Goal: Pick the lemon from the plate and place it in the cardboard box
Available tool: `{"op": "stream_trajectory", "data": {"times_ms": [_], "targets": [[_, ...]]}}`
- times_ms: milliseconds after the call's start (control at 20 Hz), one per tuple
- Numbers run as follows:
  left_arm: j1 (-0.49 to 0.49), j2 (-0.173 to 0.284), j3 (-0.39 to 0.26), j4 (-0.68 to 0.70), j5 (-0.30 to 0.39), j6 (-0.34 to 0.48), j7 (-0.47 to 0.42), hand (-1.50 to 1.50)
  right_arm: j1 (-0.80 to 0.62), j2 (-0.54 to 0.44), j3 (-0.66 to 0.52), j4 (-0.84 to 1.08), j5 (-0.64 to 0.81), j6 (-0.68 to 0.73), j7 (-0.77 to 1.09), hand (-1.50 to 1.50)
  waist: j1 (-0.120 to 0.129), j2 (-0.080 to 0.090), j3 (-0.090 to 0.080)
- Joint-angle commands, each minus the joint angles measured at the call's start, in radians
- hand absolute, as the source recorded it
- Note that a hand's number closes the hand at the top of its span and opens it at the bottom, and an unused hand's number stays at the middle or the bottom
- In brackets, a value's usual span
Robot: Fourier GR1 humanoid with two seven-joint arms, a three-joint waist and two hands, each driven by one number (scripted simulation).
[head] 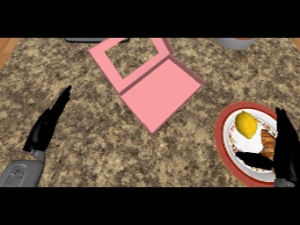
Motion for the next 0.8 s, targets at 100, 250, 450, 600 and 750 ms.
{"op": "stream_trajectory", "data": {"times_ms": [100,250,450,600,750], "targets": [[0.042,-0.031,0.016,-0.061,-0.035,-0.023,0.024,0.0,-0.012,0.031,0.007,0.038,0.009,-0.022,-0.013,-1.5,0.0,-0.001,0.0],[0.021,-0.04,0.006,-0.056,-0.053,-0.008,0.028,0.0,-0.082,0.006,-0.027,0.194,-0.043,-0.049,-0.119,-1.5,0.002,0.0,0.0],[-0.053,-0.059,0.033,0.062,-0.058,-0.007,-0.002,0.0,-0.099,0.046,0.016,0.131,-0.008,-0.007,-0.025,-1.5,-0.002,0.001,0.0],[0.003,-0.036,0.045,0.021,-0.042,-0.042,-0.026,0.0,-0.208,0.056,-0.01,0.265,0.002,-0.052,-0.026,-1.5,0.004,0.001,0.0],[0.049,-0.042,0.036,-0.099,-0.046,-0.059,0.029,0.0,-0.184,0.007,-0.054,0.284,-0.058,-0.047,-0.109,-1.5,0.003,0.0,0.0]]}}
